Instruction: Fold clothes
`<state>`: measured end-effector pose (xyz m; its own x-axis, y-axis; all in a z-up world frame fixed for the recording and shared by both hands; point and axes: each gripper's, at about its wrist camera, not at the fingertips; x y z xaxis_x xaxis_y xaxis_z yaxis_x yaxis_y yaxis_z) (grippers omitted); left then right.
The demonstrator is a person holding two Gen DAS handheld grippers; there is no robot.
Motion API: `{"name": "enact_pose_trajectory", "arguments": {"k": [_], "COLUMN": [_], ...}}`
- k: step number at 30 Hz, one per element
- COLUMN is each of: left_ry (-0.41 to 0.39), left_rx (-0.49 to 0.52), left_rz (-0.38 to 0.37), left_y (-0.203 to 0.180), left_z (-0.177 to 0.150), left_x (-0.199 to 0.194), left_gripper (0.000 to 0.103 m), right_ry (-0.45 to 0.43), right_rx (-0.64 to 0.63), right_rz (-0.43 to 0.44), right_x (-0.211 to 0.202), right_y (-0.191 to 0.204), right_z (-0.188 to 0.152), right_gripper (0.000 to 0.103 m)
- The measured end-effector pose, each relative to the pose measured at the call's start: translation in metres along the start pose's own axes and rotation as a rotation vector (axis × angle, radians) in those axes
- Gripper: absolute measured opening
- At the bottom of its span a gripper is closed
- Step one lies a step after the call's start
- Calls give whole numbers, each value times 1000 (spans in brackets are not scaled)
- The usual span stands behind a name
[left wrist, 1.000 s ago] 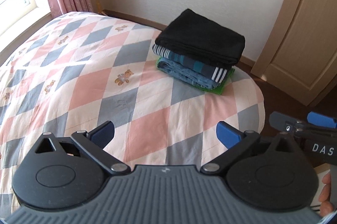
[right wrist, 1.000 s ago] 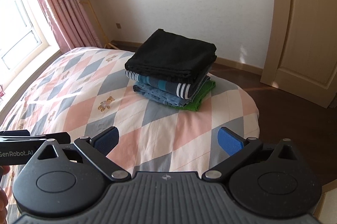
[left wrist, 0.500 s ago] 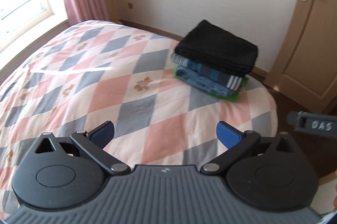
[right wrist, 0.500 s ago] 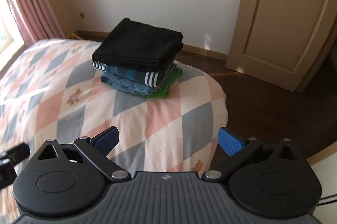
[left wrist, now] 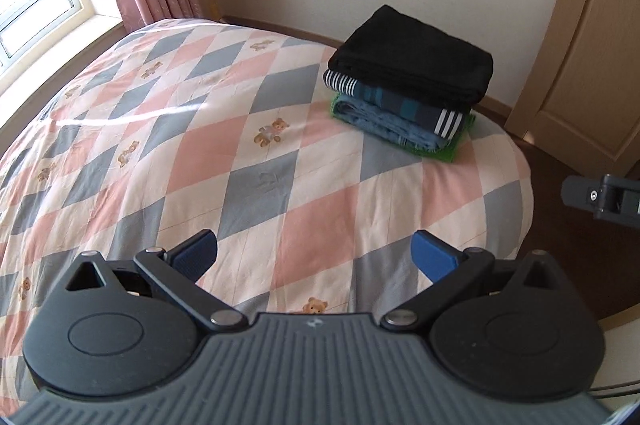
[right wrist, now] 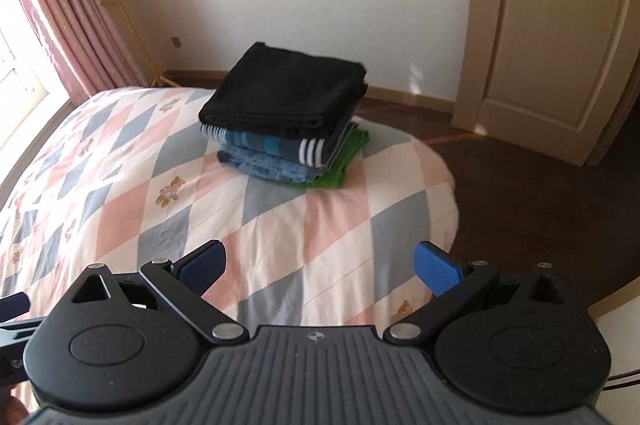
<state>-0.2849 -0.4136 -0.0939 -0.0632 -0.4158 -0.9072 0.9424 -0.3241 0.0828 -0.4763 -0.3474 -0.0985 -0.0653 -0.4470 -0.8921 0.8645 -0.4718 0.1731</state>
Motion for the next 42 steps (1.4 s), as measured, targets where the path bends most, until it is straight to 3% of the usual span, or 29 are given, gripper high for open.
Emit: {"name": "enact_pose_trajectory", "arguments": {"k": [7,14,25,42], "left_ry": [28,76,116,185], "left_rx": [-1,-15,-22,-67], "left_rz": [28,-11,24,22], "left_y": [3,3,-8,-15], "left_z": [20,59,106,150], "left_x": [21,47,86,127], "left_gripper": [102,102,102,102], "right_ry": [60,120,188,266], "right_rx": [-27,-50,-81,-153], "right_rz": [10,19,22,18], "right_x": [33,67,109,157], "right_y": [10,16,17,19], "right_z": [20,50,97,139], "right_gripper": [103,103,103,103]}}
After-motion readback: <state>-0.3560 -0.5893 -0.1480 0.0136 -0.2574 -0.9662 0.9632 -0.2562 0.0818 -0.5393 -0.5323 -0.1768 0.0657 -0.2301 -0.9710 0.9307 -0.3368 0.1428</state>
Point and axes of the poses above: each gripper's, at about its wrist camera, not at the fingertips, and x roughly the way its jaws point, y to its left, z to its top, and after that the axes turned 11 degrees about y, right-handed
